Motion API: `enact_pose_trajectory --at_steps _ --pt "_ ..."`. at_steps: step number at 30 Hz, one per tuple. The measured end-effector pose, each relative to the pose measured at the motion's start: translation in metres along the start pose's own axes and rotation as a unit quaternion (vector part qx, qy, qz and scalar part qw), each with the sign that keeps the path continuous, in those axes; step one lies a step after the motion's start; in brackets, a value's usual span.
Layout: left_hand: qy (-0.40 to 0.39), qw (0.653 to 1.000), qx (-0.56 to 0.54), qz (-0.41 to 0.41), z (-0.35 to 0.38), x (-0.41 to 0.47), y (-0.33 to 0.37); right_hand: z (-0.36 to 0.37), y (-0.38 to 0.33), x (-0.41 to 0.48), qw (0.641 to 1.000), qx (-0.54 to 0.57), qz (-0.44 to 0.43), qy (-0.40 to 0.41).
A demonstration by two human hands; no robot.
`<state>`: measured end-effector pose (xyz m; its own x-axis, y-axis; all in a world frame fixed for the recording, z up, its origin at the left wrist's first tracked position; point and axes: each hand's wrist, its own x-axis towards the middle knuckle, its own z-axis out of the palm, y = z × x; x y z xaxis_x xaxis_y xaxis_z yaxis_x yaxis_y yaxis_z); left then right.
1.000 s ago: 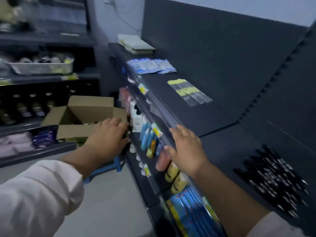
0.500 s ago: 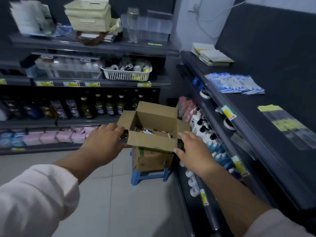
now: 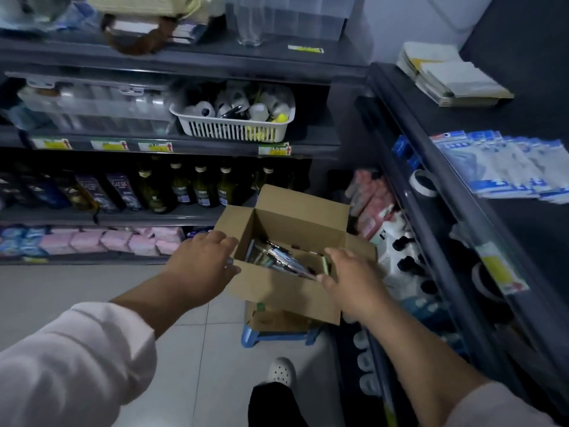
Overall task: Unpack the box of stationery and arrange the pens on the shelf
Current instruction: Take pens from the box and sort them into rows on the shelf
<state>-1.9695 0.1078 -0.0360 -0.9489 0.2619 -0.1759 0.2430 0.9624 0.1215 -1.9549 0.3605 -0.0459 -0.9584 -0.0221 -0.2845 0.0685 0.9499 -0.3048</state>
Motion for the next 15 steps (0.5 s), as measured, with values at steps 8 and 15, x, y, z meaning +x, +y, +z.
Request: enact_pose_trajectory --at_steps 8,15 --pt "-0.093 0.995 -0.027 -0.026 0.049 0.141 0.017 0.027 0.050 0.147 0.995 0.022 0.018 -0.100" --pt "-0.174 0.978 -0.051 -0.105 0.132 0.227 0.015 0.102 0.080 0.233 0.984 0.041 0.025 -0.170"
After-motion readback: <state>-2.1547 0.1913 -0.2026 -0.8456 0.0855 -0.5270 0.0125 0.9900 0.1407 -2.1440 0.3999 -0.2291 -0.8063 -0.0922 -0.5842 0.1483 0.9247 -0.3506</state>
